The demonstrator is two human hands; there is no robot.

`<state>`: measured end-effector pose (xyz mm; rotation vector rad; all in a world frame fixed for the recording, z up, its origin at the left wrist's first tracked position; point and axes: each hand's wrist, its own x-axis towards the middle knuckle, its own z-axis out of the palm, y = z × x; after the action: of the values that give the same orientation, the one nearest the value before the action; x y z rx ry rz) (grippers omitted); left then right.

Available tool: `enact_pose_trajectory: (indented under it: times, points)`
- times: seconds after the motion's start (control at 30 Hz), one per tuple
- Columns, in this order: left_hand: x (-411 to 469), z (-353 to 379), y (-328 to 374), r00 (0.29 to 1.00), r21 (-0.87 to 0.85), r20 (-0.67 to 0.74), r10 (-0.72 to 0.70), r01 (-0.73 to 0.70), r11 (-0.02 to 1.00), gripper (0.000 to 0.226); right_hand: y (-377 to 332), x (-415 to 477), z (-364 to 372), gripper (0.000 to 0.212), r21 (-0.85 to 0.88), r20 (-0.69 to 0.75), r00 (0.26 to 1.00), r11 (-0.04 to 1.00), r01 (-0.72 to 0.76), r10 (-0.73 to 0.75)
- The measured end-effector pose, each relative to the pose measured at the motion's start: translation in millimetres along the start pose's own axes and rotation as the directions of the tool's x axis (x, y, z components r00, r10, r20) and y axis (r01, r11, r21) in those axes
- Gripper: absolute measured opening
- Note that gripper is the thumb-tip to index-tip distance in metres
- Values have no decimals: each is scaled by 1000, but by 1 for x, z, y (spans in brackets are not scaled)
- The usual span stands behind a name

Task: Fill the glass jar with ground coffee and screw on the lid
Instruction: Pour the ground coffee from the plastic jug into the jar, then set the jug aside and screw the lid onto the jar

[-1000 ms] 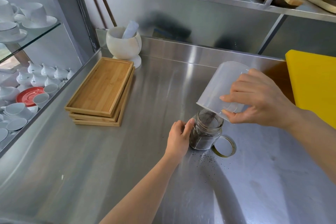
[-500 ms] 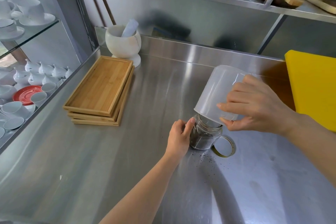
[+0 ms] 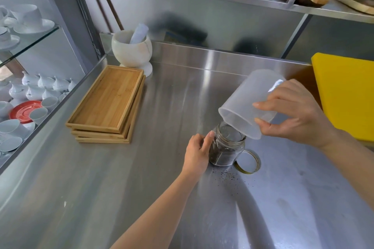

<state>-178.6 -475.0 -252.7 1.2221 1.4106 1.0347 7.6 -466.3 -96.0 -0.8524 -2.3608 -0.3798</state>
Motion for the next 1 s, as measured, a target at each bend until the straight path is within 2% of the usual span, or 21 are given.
enact_pose_trajectory:
  times: [0.1,0.2,0.23,0.3,0.37,0.43,0.53,0.63,0.7,0.83,1.0]
  points:
    - [0,0,2,1000,11,5,-6,6,1000,43,6,-13,0,38,85,-73,971,972,-221,227]
    - [0,0,2,1000,20,5,-7,7,1000,44,7,-29,1,39,232,-151,837,842,-487,526]
    - [-1,0,1,1000,24,4,-6,6,1000,44,7,-34,2,38,291,-175,765,775,-561,619]
    - [0,0,1,1000,24,2,-7,7,1000,44,8,-46,5,30,458,-184,572,585,-670,799]
    - [0,0,0,1000,26,1,-3,3,1000,44,10,-58,9,14,599,-161,374,392,-699,913]
    - [1,0,-1,1000,38,-2,7,-7,999,44,13,-70,16,8,664,-150,204,251,-704,967]
    - [2,0,-3,1000,53,-2,19,-19,998,43,15,-93,30,24,710,-118,-20,70,-701,993]
    - [2,-1,-3,1000,55,-3,28,-28,998,43,15,-115,42,24,765,-38,-225,-117,-633,974]
    - [2,-1,-2,1000,57,-1,29,-29,998,43,12,-126,49,22,771,12,-299,-199,-605,954]
    - [2,-2,-2,1000,66,10,23,-23,998,42,4,-138,56,14,785,46,-354,-253,-566,934]
    - [3,-1,-4,1000,63,15,8,-9,998,42,2,-145,54,12,797,99,-362,-292,-529,927]
